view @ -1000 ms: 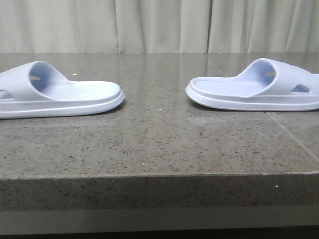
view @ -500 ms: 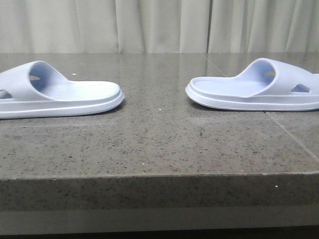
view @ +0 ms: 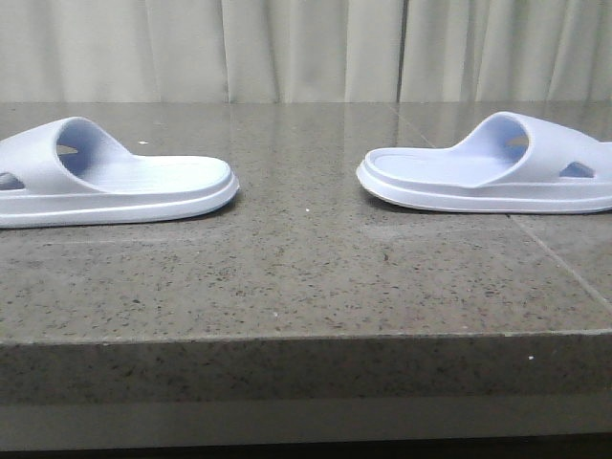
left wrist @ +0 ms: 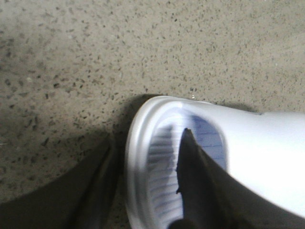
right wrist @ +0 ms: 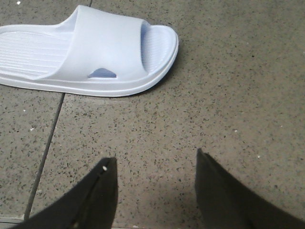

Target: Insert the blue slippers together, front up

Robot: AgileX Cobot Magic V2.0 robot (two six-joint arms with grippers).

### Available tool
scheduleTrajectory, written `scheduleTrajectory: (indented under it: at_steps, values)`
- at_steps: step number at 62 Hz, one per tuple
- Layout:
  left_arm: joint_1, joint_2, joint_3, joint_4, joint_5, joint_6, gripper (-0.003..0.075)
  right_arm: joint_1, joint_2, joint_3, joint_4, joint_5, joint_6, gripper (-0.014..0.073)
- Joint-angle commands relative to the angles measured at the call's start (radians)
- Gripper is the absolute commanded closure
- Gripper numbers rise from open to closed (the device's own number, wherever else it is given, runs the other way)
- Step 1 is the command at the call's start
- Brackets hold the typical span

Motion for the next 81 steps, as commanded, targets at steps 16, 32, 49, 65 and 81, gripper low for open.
scheduleTrajectory:
  at_steps: [16,32,49,65,81]
  values:
    - [-0.048,-0.011,-0.022,-0.009,0.038,0.010,0.0705,-0.001,0.008,-0.037,0.000,-0.061,-0.002,0.0190]
    - [-0.053,-0.038,-0.073,-0.011,0.133,0.010,0.0741,-0.001,0.008,-0.037,0.000,-0.052,-0.002,0.0190]
    - [-0.085,-0.267,-0.035,-0.049,0.096,0.010,0.0741,-0.001,0.008,-0.037,0.000,0.015,0.019,0.0190]
    - [-0.139,-0.424,0.065,-0.064,0.056,0.010,0.0741,-0.049,0.019,-0.105,-0.069,0.042,0.133,0.0190]
    - [-0.139,-0.433,0.074,-0.062,0.066,0.010,0.0741,-0.230,0.216,-0.236,-0.061,0.144,0.134,0.0190]
